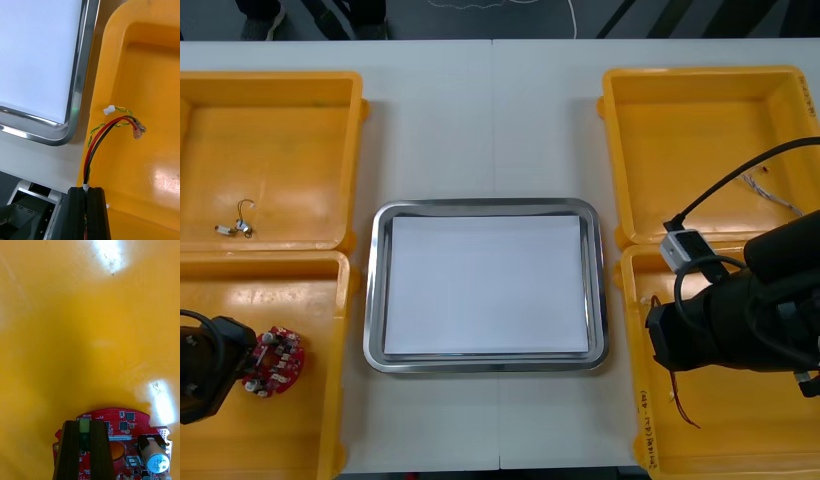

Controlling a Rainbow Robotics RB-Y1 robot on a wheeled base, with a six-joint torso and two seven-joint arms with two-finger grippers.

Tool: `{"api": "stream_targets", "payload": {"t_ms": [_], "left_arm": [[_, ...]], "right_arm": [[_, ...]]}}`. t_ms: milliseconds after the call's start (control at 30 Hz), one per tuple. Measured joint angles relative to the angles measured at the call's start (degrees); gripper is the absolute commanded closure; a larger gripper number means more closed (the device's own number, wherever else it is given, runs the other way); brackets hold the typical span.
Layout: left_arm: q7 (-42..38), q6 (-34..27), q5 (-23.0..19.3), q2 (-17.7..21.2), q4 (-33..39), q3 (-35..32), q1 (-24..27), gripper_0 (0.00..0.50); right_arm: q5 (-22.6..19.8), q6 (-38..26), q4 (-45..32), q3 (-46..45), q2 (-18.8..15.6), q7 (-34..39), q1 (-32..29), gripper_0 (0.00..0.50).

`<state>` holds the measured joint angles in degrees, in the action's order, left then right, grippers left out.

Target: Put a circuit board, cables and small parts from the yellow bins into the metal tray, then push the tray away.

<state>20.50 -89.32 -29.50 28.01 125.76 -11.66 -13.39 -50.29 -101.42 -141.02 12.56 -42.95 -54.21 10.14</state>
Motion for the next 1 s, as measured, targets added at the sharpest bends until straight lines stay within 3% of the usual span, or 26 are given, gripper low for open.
{"api": "stream_targets", "payload": {"t_ms": [400,667,1000], "left_arm": [[1.6,-11.9,-2.7,4.6,9.5,-1.4,0.5,0.500],[6.4,-19.8,-10.7,7.0,12.9,-7.4,4.4,0.500],[6.8,-20.2,-21.1,13.2,14.0,-9.1,10.9,0.500]], "right_arm": [[1.3,-3.7,3.5,0.2,3.6,0.0,4.3,0.500],[3.1,-4.9,4.4,0.2,4.5,0.0,4.8,0.500],[3.2,-5.2,4.5,0.2,4.5,0.0,4.9,0.500]]}}
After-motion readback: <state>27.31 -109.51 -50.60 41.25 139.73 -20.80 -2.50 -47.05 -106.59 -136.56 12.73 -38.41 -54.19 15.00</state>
